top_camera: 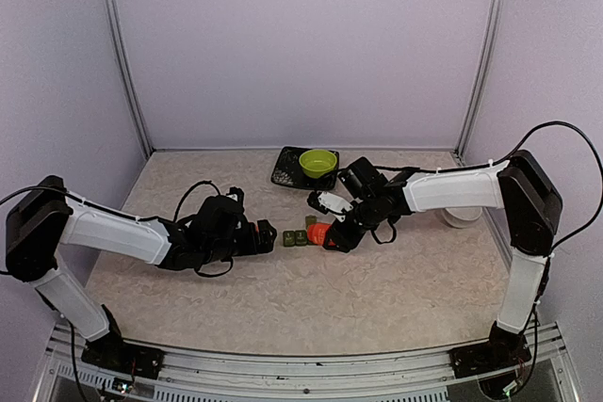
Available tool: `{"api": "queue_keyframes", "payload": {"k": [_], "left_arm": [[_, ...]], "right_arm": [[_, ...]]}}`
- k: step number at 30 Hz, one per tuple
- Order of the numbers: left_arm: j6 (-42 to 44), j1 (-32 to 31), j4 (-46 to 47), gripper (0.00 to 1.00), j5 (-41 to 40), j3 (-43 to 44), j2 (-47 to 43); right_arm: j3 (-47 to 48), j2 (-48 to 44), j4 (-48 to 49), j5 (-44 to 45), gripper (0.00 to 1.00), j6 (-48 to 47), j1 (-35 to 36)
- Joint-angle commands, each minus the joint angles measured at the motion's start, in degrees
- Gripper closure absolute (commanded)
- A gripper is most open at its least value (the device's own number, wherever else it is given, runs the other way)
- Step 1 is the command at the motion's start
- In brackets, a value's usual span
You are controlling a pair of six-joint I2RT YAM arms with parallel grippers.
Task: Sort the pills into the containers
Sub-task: Pour the pill into the compartment of the pill container.
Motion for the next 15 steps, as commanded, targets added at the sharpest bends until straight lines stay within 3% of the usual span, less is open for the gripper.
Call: {"api": "queue_keyframes", "payload": {"k": [1, 15], "left_arm": [[-0.38, -0.47, 1.32, 0.01, 0.20, -1.06, 0.40], [-0.80, -0.82, 1.83, 0.01, 0.03, -1.66, 0.76]], "right_arm": [[2.03, 0.65, -1.58, 0.71, 0.87, -0.27, 0.68], [3.02, 0.69, -3.33, 1.24, 0.87, -0.18, 1.16]]}}
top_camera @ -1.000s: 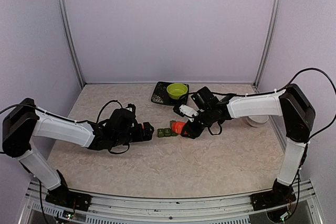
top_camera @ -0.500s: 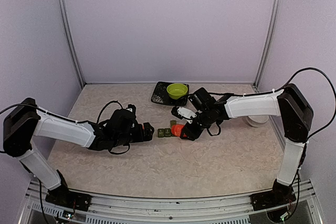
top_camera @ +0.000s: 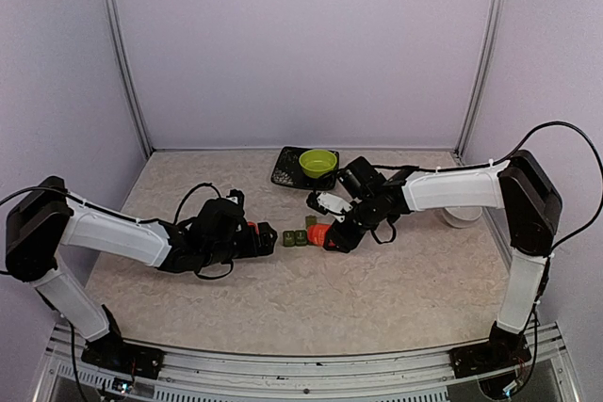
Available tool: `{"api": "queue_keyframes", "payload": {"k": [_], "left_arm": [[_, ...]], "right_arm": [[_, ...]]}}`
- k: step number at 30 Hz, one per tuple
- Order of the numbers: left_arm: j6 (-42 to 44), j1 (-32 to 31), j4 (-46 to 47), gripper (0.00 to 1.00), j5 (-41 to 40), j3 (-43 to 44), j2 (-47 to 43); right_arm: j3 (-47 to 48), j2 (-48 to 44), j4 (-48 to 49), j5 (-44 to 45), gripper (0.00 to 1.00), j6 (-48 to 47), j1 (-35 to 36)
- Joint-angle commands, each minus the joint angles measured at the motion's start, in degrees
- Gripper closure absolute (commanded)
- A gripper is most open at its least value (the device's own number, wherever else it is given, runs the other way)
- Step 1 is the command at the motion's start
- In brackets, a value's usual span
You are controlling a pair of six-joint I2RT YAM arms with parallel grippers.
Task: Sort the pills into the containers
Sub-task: Pour the pill into the compartment of the pill container.
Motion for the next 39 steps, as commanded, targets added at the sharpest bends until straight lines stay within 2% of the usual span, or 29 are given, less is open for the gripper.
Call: {"api": "queue_keyframes", "payload": {"k": [1, 39], "left_arm": [[-0.36, -0.30, 1.06, 0.01, -0.01, -0.98, 0.68], [-0.80, -0.63, 1.62, 0.01, 0.49, -0.94, 1.72]], "right_arm": [[2.24, 0.73, -1.70, 0.69, 0.87, -0.19, 0.62], [8.21, 3.05, -9.97, 3.68, 0.85, -0.59, 1.32]]}}
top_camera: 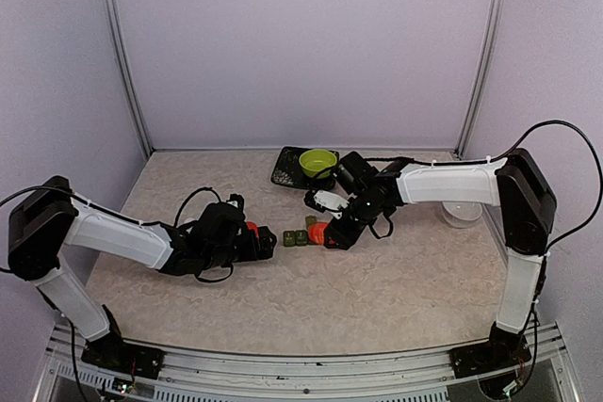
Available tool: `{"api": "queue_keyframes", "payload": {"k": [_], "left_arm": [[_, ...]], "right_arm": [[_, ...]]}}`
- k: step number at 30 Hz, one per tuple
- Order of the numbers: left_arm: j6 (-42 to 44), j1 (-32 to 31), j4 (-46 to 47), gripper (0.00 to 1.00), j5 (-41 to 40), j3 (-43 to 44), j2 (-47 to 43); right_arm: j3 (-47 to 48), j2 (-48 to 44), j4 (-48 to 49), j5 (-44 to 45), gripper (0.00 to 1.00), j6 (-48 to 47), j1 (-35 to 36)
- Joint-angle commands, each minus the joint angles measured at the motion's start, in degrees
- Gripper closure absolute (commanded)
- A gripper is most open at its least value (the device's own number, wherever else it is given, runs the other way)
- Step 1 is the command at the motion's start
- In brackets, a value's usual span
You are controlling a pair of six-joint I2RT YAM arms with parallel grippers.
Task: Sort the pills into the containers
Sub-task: Pour the pill into the compartment of the pill container.
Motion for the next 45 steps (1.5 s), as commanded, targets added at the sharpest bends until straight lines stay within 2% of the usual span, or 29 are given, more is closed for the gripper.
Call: {"api": "queue_keyframes", "payload": {"k": [1, 27, 45], "left_arm": [[-0.12, -0.49, 0.78, 0.01, 0.41, 0.20, 0.74], [-0.65, -1.07, 1.14, 0.01, 0.08, -0.41, 0.86], [-0.83, -1.20, 1.69, 0.01, 0.41, -0.50, 1.45]], "right_arm": [[1.98, 1.14, -1.63, 0.72, 0.85, -0.42, 0.67], [5.67, 3.20, -6.28, 3.37, 0.84, -1.56, 1.64], [5.84, 2.88, -4.13, 2.59, 0.83, -1.20, 1.60]]}}
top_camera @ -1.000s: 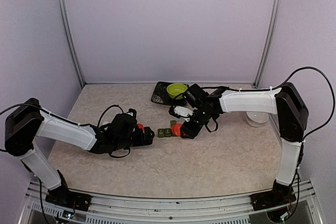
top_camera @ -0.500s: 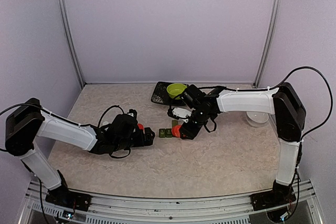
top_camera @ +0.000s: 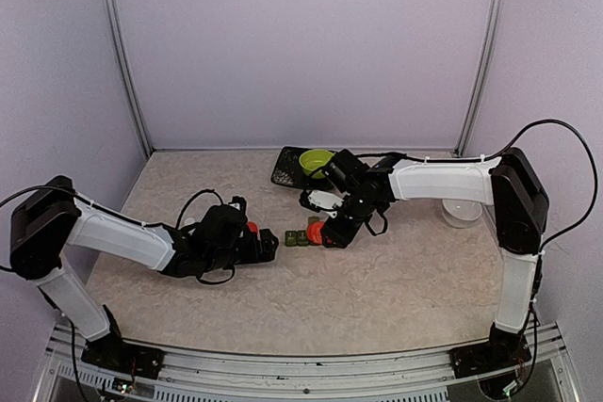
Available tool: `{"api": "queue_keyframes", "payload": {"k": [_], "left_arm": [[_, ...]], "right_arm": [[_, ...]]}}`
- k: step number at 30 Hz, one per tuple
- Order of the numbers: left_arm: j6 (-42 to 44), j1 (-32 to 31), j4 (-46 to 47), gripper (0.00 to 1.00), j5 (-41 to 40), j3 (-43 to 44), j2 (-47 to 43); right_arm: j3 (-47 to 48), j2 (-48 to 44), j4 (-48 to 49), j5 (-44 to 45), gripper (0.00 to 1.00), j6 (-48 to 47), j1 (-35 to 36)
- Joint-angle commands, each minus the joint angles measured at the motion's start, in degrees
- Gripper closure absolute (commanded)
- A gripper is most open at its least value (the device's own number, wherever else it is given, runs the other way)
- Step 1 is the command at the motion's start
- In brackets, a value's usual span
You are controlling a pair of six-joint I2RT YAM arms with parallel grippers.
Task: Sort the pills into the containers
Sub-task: Pour the pill into the compartment of the pill container.
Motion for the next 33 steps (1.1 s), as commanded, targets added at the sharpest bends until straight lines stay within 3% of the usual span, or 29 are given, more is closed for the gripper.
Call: {"api": "queue_keyframes", "payload": {"k": [1, 33], "left_arm": [[-0.41, -0.46, 1.25, 0.01, 0.36, -0.55, 0.79], [-0.76, -0.75, 1.42, 0.01, 0.41, -0.33, 1.67]], "right_arm": [[0.60, 0.30, 1.22, -0.03, 0.83, 0.08, 0.39], [1.27, 1.35, -1.22, 1.53, 0.81, -0.38, 0.43]]}}
